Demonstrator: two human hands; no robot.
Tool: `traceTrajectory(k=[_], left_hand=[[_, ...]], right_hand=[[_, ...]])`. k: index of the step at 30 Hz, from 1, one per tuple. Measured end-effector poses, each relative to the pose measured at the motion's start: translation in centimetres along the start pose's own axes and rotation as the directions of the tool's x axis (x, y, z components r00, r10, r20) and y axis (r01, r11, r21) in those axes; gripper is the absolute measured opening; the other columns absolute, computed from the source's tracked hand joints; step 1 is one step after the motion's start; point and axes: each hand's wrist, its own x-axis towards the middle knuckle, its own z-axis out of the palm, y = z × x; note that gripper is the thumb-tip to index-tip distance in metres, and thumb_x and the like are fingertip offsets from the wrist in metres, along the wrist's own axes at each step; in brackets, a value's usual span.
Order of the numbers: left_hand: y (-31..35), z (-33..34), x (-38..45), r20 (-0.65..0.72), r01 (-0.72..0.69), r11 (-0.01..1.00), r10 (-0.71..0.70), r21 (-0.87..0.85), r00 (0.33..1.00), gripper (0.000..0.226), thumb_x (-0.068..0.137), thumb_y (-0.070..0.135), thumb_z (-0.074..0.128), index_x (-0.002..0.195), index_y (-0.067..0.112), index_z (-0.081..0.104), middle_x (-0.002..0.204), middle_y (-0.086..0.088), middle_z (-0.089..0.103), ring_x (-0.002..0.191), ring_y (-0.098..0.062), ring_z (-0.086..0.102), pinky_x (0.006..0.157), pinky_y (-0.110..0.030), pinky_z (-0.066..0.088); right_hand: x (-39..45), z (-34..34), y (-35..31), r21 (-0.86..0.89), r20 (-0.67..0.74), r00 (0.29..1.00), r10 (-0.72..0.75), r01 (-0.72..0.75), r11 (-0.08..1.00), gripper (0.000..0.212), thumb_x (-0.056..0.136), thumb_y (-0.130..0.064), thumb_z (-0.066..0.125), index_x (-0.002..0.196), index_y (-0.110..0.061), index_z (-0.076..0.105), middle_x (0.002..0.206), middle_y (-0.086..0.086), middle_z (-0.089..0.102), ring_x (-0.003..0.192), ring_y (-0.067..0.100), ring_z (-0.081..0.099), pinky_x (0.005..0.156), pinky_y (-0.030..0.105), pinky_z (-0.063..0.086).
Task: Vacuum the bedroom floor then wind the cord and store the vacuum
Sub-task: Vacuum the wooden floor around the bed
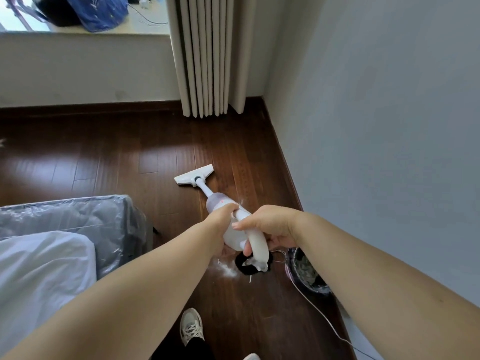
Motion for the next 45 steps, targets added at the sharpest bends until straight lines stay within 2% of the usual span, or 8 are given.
traceTrajectory(k=[8,16,21,28,32,37,40,45], left_hand=[[5.3,-5.3,3.0,-0.103,0.148,0.985,-0.139,0.085,0.985,0.064,0.076,0.053,0.063,0.114,0.002,0.053,0.109,-0.017,0.064,0.098,-0.032,0.063,0.094,-0.042,0.049],[7.1,-6.8,5.1,-0.050,0.193,0.979,-0.190,0.070,0.981,0.057,0.087,0.043,0.062,0.120,-0.002,0.053,0.098,-0.019,0.061,0.087,-0.028,0.061,0.092,-0.040,0.049],[8.1,-5.5,4.5,-0.037,0.105,0.990,-0.102,0.095,0.994,0.079,0.077,0.080,0.048,0.098,0.004,0.060,0.086,-0.009,0.064,0.073,-0.022,0.062,0.072,-0.034,0.051],[12.4,-4.5,3.6,-0.004,0.003,1.000,-0.003,-0.011,1.000,0.032,0.098,0.035,0.044,0.081,0.011,0.058,0.080,-0.004,0.059,0.070,-0.015,0.054,0.071,-0.026,0.042],[14.7,-3.8,3.5,-0.079,-0.105,0.988,0.096,-0.116,0.992,0.035,0.097,0.043,0.048,0.099,0.012,0.064,0.099,-0.007,0.066,0.089,-0.019,0.061,0.076,-0.027,0.045],[16.3,-6.0,3.8,-0.047,-0.153,0.958,0.145,-0.242,0.988,0.034,0.097,0.045,0.048,0.092,0.013,0.059,0.076,-0.005,0.063,0.073,-0.017,0.062,0.075,-0.026,0.042],[18.4,-9.1,4.1,-0.090,-0.229,0.914,0.210,-0.334,0.973,0.026,0.097,0.041,0.051,0.089,0.017,0.058,0.074,-0.001,0.062,0.074,-0.016,0.062,0.075,-0.027,0.042],[22.9,-15.2,5.2,-0.109,-0.298,0.858,0.278,-0.417,0.954,0.020,0.093,0.037,0.059,0.095,0.018,0.058,0.075,0.000,0.064,0.075,-0.016,0.065,0.073,-0.028,0.043]], right_hand=[[3.8,3.5,-5.0,0.378,-0.140,0.990,0.015,0.039,0.925,0.015,0.077,-0.003,0.054,0.091,-0.003,0.059,0.058,0.008,0.054,0.051,0.018,0.051,0.058,0.031,0.047],[5.5,3.2,-6.7,0.294,-0.189,0.982,0.002,0.054,0.954,0.018,0.082,-0.001,0.057,0.100,-0.004,0.056,0.058,0.005,0.046,0.044,0.010,0.039,0.047,0.024,0.037],[6.0,-0.3,-8.2,0.202,-0.161,0.986,-0.052,0.084,0.976,0.007,0.077,0.004,0.055,0.080,-0.003,0.055,0.052,0.005,0.044,0.042,0.013,0.038,0.045,0.025,0.034],[6.7,-5.8,-12.1,0.063,-0.027,0.996,-0.086,0.088,0.994,0.009,0.070,0.003,0.057,0.072,-0.006,0.056,0.053,0.005,0.045,0.045,0.014,0.039,0.048,0.026,0.036],[8.3,-7.5,-15.2,-0.074,0.052,0.994,-0.101,0.104,0.992,0.014,0.070,0.000,0.057,0.083,-0.005,0.062,0.059,0.007,0.048,0.049,0.015,0.043,0.053,0.027,0.041],[9.7,-6.0,-19.2,-0.114,0.133,0.985,-0.109,0.124,0.986,0.009,0.083,-0.004,0.057,0.075,-0.006,0.059,0.057,0.008,0.048,0.043,0.015,0.044,0.043,0.018,0.039],[11.1,-4.4,-23.0,-0.138,0.110,0.981,-0.160,0.175,0.975,0.023,0.088,-0.004,0.055,0.067,-0.013,0.058,0.042,0.003,0.047,0.036,0.014,0.040,0.039,0.015,0.034],[14.7,-1.6,-30.1,-0.185,0.011,0.980,-0.199,0.198,0.963,0.013,0.082,-0.002,0.058,0.071,-0.008,0.062,0.062,0.006,0.054,0.053,0.016,0.049,0.051,0.021,0.041]])
